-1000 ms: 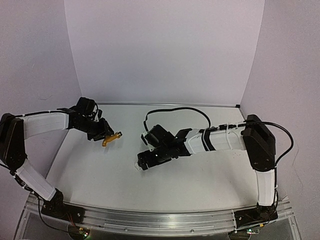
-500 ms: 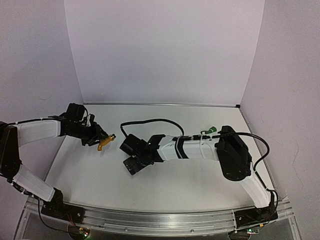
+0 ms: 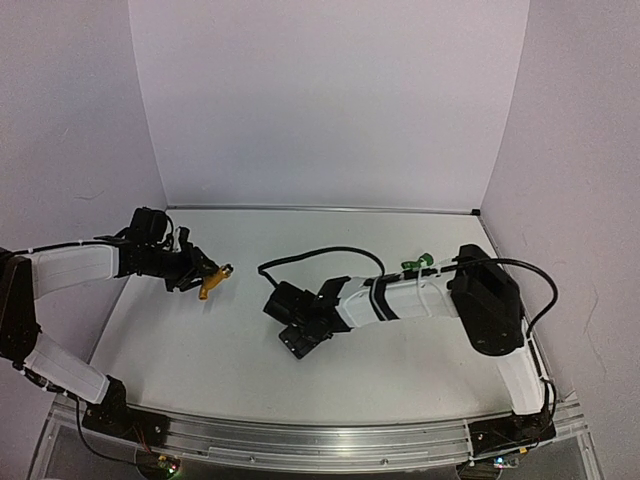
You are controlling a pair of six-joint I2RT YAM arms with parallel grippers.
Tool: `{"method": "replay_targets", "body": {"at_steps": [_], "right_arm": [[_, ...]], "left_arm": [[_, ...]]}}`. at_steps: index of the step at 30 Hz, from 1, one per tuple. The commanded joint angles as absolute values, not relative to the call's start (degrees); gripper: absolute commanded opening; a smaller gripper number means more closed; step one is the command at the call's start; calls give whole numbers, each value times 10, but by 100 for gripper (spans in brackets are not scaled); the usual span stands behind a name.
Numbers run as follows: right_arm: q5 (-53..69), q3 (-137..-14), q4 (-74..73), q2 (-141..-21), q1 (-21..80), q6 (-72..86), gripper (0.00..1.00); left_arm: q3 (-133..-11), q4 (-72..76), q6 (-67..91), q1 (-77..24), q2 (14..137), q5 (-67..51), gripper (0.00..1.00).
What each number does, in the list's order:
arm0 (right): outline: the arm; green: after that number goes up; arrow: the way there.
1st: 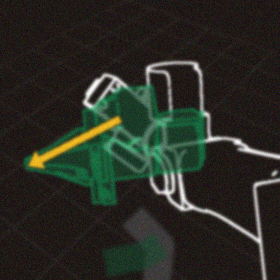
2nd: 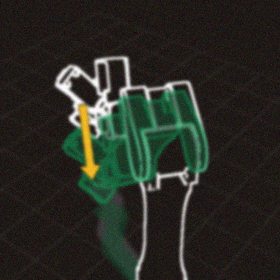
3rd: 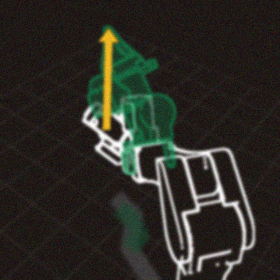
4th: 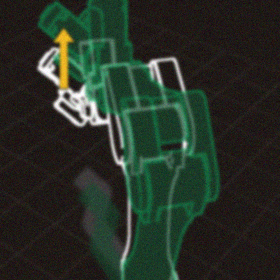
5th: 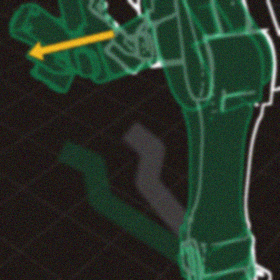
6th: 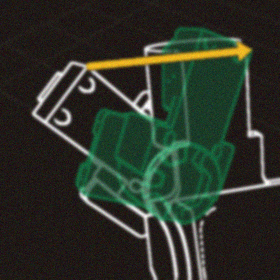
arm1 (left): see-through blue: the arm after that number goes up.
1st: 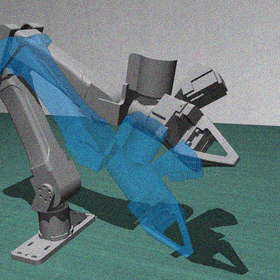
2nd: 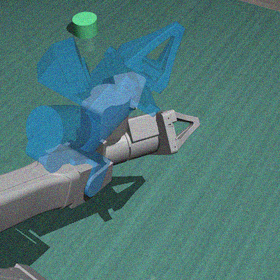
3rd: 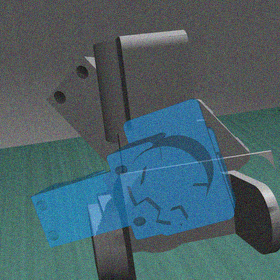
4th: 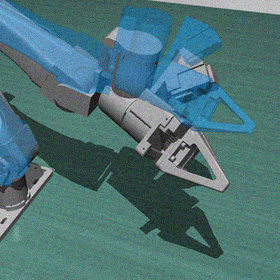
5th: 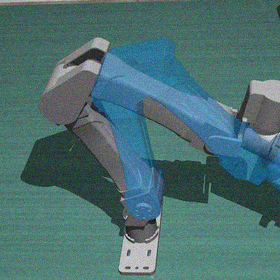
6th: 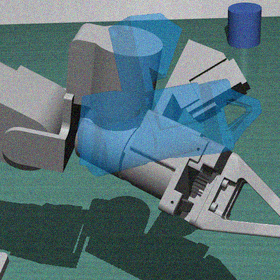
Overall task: Install the water faucets
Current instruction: Pick up the adaptor from the center of the board.
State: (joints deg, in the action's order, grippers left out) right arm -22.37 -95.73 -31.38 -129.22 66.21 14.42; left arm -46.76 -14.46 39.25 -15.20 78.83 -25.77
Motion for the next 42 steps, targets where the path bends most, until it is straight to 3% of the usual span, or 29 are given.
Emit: {"method": "replay_targets", "body": {"at_steps": [1,6,12,19,23,30,39,42], "right_arm": [[-121,-825,-218,-1160,606,95,89],[-5,-732,-122,-1087,596,19,97],[29,-814,-126,-1143,593,83,96],[-109,-875,-120,-1209,634,121,94],[-156,-928,-159,-1255,635,142,86],[-184,-929,-172,-1284,636,165,83],[-183,-930,-163,-1304,635,181,61],[-182,-913,-148,-1294,634,181,45]], "left_arm": [[-460,-103,404,-153,785,-282,0],[-460,-96,406,-154,794,-289,0],[-452,-90,416,-157,791,-285,0],[-442,-90,424,-157,772,-270,0],[-446,-90,422,-157,780,-277,0],[-446,-90,424,-157,778,-272,0],[-448,-88,425,-157,785,-276,0],[-449,-88,425,-157,785,-277,0]]}}
